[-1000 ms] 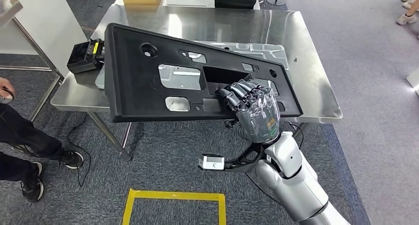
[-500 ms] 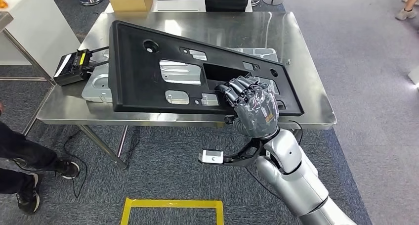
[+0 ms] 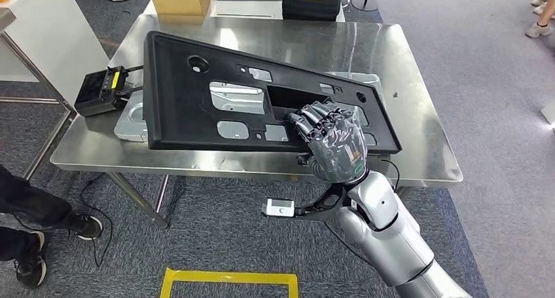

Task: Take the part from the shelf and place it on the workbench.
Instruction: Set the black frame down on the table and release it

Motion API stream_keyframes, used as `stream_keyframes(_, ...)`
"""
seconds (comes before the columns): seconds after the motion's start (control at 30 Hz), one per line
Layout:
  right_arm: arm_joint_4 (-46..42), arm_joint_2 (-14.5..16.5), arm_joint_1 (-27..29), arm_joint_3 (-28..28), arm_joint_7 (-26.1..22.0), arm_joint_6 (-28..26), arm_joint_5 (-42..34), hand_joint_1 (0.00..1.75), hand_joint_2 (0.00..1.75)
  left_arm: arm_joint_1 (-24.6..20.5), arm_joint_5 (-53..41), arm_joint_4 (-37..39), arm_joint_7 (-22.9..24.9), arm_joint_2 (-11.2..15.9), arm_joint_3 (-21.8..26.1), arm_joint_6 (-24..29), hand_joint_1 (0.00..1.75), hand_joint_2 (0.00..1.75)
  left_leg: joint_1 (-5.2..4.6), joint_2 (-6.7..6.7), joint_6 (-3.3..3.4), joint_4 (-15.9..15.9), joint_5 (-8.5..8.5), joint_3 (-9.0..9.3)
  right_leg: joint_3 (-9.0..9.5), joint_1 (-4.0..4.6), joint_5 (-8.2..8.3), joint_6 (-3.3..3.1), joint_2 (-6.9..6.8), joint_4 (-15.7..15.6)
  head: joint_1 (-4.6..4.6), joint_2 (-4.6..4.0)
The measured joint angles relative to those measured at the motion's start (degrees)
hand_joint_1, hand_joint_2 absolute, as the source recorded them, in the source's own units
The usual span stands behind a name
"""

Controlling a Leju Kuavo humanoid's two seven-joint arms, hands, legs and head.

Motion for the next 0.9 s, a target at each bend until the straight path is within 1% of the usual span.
stream_keyframes(0.03, 0.01, -0.01, -0.04, 0.02, 0.01, 0.01, 0.0, 1.75, 1.75, -0.04, 0.0, 0.0, 0.02, -0.02, 0.0, 0.0, 0.0, 1.75, -0.02, -0.03, -0.21, -0.09, -0.33, 0.42, 1.11, 0.23, 1.25, -0.41, -0.01, -3.28, -0.01, 0.0)
stream_keyframes(0.07, 0.01, -0.02, -0.08, 0.04, 0.02, 0.01, 0.01, 1.75, 1.75, -0.1, 0.0, 0.0, 0.05, -0.04, 0.0, 0.0, 0.0, 1.75, -0.02, -0.04, -0.49, -0.23, -0.6, 0.67, 1.87, 0.49, 1.97, -0.87, -0.01, -5.38, -0.03, 0.0)
stream_keyframes(0.13, 0.0, -0.07, -0.14, 0.07, 0.06, 0.03, 0.02, 1.75, 1.75, -0.13, 0.0, 0.0, 0.1, -0.09, 0.0, 0.0, 0.0, 1.75, -0.09, -0.02, -1.23, -0.19, -0.61, 0.97, 2.33, 0.81, 1.71, -1.66, 0.11, -6.52, -0.05, 0.0)
stream_keyframes(0.2, -0.03, -0.09, -0.16, 0.07, 0.1, 0.03, 0.02, 1.75, 1.75, -0.16, 0.0, 0.0, 0.1, -0.14, 0.0, 0.0, 0.0, 1.75, -0.12, 0.01, -1.87, 0.89, -0.76, 0.96, 3.39, 0.41, 1.93, -2.29, 0.25, -7.18, -0.07, 0.0)
stream_keyframes(0.23, -0.04, -0.08, -0.22, 0.07, 0.1, 0.04, 0.03, 1.75, 1.75, -0.23, 0.0, 0.0, 0.09, -0.15, 0.0, 0.0, 0.0, 1.75, -0.11, 0.01, -2.09, 2.49, -1.21, 0.25, 3.97, 0.18, 1.77, -2.58, 0.23, -7.42, -0.14, 0.0)
stream_keyframes(0.27, -0.05, -0.08, -0.27, 0.07, 0.1, 0.04, 0.03, 1.75, 1.75, -0.31, 0.0, 0.0, 0.09, -0.14, 0.01, -0.01, 0.0, 1.75, -0.02, 0.01, -2.21, 5.22, -2.16, -1.25, 4.47, 0.0, 1.56, -2.81, 0.21, -7.59, -0.17, 0.0)
stream_keyframes(0.33, -0.01, -0.08, -0.28, 0.07, 0.08, 0.06, 0.04, 1.75, 1.75, -0.35, 0.0, 0.0, 0.09, -0.12, 0.02, -0.03, 0.0, 1.75, 0.12, 0.03, -2.58, 12.27, -4.88, -5.62, 5.08, -0.01, 0.91, -3.11, 0.18, -7.6, -0.27, 0.0)
stream_keyframes(0.37, 0.03, -0.08, -0.19, 0.08, 0.06, 0.07, 0.05, 1.75, 1.75, -0.27, 0.0, 0.0, 0.1, -0.11, 0.03, -0.04, 0.0, 1.75, 0.19, 0.04, -2.83, 14.92, -5.82, -7.7, 5.41, -0.01, 0.54, -3.11, 0.22, -7.58, -0.26, 0.0)
stream_keyframes(0.4, 0.09, -0.08, -0.1, 0.08, 0.05, 0.08, 0.07, 1.75, 1.75, -0.17, 0.0, 0.0, 0.11, -0.1, 0.04, -0.04, 0.0, 1.75, 0.25, 0.05, -3.06, 15.77, -5.67, -8.98, 5.85, -0.02, 0.14, -3.04, 0.28, -7.55, -0.27, 0.0)
stream_keyframes(0.43, 0.13, -0.08, -0.02, 0.09, 0.04, 0.09, 0.08, 1.75, 1.75, -0.07, 0.0, 0.0, 0.13, -0.1, 0.06, -0.04, 0.0, 1.75, 0.31, 0.06, -3.21, 14.54, -4.19, -9.3, 6.38, -0.05, -0.32, -2.93, 0.34, -7.49, -0.26, 0.0)
stream_keyframes(0.47, 0.15, -0.08, 0.02, 0.09, 0.06, 0.09, 0.08, 1.75, 1.75, -0.01, 0.0, 0.0, 0.14, -0.09, 0.08, -0.04, 0.0, 1.75, 0.39, 0.08, -3.28, 11.43, -1.62, -8.68, 7.0, -0.09, -0.84, -2.75, 0.39, -7.41, -0.26, 0.0)
stream_keyframes(0.5, 0.17, -0.08, 0.02, 0.09, 0.07, 0.09, 0.08, 1.75, 1.75, 0.01, 0.0, 0.0, 0.14, -0.08, 0.1, -0.04, 0.0, 1.75, 0.45, 0.14, -3.23, 7.47, 1.23, -7.62, 7.59, -0.12, -1.41, -2.51, 0.4, -7.32, -0.25, 0.0)
stream_keyframes(0.53, 0.2, -0.08, -0.01, 0.09, 0.08, 0.1, 0.08, 1.75, 1.75, 0.03, 0.0, 0.0, 0.14, -0.07, 0.11, -0.04, 0.0, 1.75, 0.37, 0.21, -3.13, 4.03, 2.93, -6.74, 8.03, -0.11, -1.9, -2.22, 0.4, -7.21, -0.25, 0.0)
stream_keyframes(0.57, 0.22, -0.08, -0.07, 0.09, 0.08, 0.11, 0.07, 1.75, 1.75, -0.02, 0.0, 0.0, 0.15, -0.06, 0.13, -0.04, 0.0, 1.75, 0.24, 0.28, -2.81, 1.83, 3.92, -6.09, 8.22, -0.08, -2.26, -1.91, 0.41, -7.15, -0.3, 0.01)
stream_keyframes(0.6, 0.26, -0.08, -0.12, 0.09, 0.07, 0.13, 0.07, 1.75, 1.75, -0.04, 0.0, 0.0, 0.16, -0.06, 0.15, -0.04, 0.0, 1.75, 0.1, 0.32, -2.38, 0.82, 4.15, -5.87, 8.31, -0.04, -2.53, -1.56, 0.41, -7.11, -0.29, 0.0)
stream_keyframes(0.63, 0.3, -0.08, -0.16, 0.09, 0.07, 0.13, 0.07, 1.75, 1.75, -0.02, 0.0, 0.0, 0.16, -0.05, 0.16, -0.03, 0.0, 1.75, -0.03, 0.31, -1.92, 0.64, 3.78, -5.82, 8.35, 0.03, -2.62, -1.25, 0.42, -7.0, -0.3, 0.0)
stream_keyframes(0.67, 0.31, -0.08, -0.2, 0.09, 0.07, 0.13, 0.07, 1.75, 1.75, 0.0, 0.0, 0.0, 0.16, -0.05, 0.18, -0.02, 0.0, 1.75, 0.0, 0.26, -1.45, 0.61, 3.94, -5.51, 8.42, 0.06, -2.77, -0.93, 0.41, -6.89, -0.32, 0.0)
stream_keyframes(0.7, 0.31, -0.08, -0.22, 0.09, 0.07, 0.13, 0.07, 1.75, 1.75, 0.1, 0.0, 0.0, 0.16, -0.04, 0.2, -0.01, 0.0, 1.75, 0.08, 0.21, -1.12, 0.41, 3.9, -5.17, 8.45, 0.0, -3.02, -0.61, 0.35, -6.4, -0.27, 0.0)
stream_keyframes(0.73, 0.31, -0.08, -0.31, 0.09, 0.08, 0.12, 0.07, 1.75, 1.75, 0.13, 0.0, 0.0, 0.16, -0.04, 0.21, -0.01, 0.0, 1.75, 0.16, 0.18, -0.83, 0.26, 3.68, -4.73, 8.01, -0.06, -3.43, -0.34, 0.27, -5.21, -0.28, 0.0)
stream_keyframes(0.77, 0.3, -0.08, -0.43, 0.09, 0.09, 0.11, 0.06, 1.75, 1.75, 0.07, 0.0, 0.0, 0.15, -0.04, 0.22, 0.0, 0.0, 1.75, 0.23, 0.16, -0.58, 0.15, 3.51, -4.32, 6.84, -0.14, -4.28, -0.07, 0.17, -2.97, -0.27, 0.0)
stream_keyframes(0.8, 0.31, -0.08, -0.52, 0.09, 0.1, 0.11, 0.05, 1.75, 1.75, -0.01, 0.0, 0.0, 0.15, -0.04, 0.23, 0.0, 0.0, 1.75, 0.25, 0.17, -0.37, 0.07, 3.3, -4.02, 4.83, -0.22, -5.54, 0.12, 0.08, 0.41, -0.26, 0.0)
stream_keyframes(0.87, 0.34, -0.09, -0.51, 0.09, 0.1, 0.13, 0.05, 1.75, 1.75, -0.09, 0.0, 0.0, 0.16, -0.02, 0.24, 0.13, 0.0, 1.75, 0.23, 0.17, -0.15, 0.1, 2.82, -3.59, -0.09, -0.21, -8.05, 0.28, 0.01, 7.57, -0.27, 0.0)
stream_keyframes(0.9, 0.38, -0.1, -0.39, 0.09, 0.11, 0.15, 0.05, 1.75, 1.75, -0.03, 0.0, 0.0, 0.24, -0.01, 0.24, 0.31, 0.0, 1.75, 0.23, 0.15, -0.13, 0.11, 2.5, -3.26, -1.84, -0.21, -8.24, 0.28, 0.01, 9.42, -0.27, 0.0)
